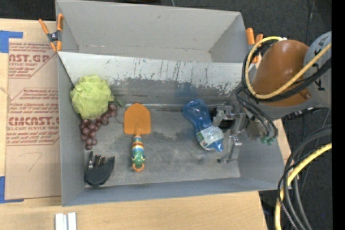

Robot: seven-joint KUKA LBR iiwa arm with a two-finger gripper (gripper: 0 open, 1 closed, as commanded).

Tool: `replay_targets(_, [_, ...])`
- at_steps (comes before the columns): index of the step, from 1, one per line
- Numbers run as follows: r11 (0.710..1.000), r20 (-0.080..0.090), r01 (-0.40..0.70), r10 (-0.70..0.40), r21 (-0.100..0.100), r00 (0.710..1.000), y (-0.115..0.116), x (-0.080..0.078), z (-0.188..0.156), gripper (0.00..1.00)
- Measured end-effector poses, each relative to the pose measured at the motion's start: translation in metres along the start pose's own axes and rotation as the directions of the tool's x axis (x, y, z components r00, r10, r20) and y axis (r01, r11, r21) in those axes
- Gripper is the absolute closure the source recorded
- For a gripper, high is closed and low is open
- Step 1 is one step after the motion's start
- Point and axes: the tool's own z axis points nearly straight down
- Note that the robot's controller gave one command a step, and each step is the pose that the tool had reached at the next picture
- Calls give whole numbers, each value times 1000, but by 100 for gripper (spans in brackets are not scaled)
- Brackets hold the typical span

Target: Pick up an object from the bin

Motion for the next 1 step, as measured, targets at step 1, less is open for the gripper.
replay_targets(1, [1000,8,1,-1,1,1000,0,-2,-4,0])
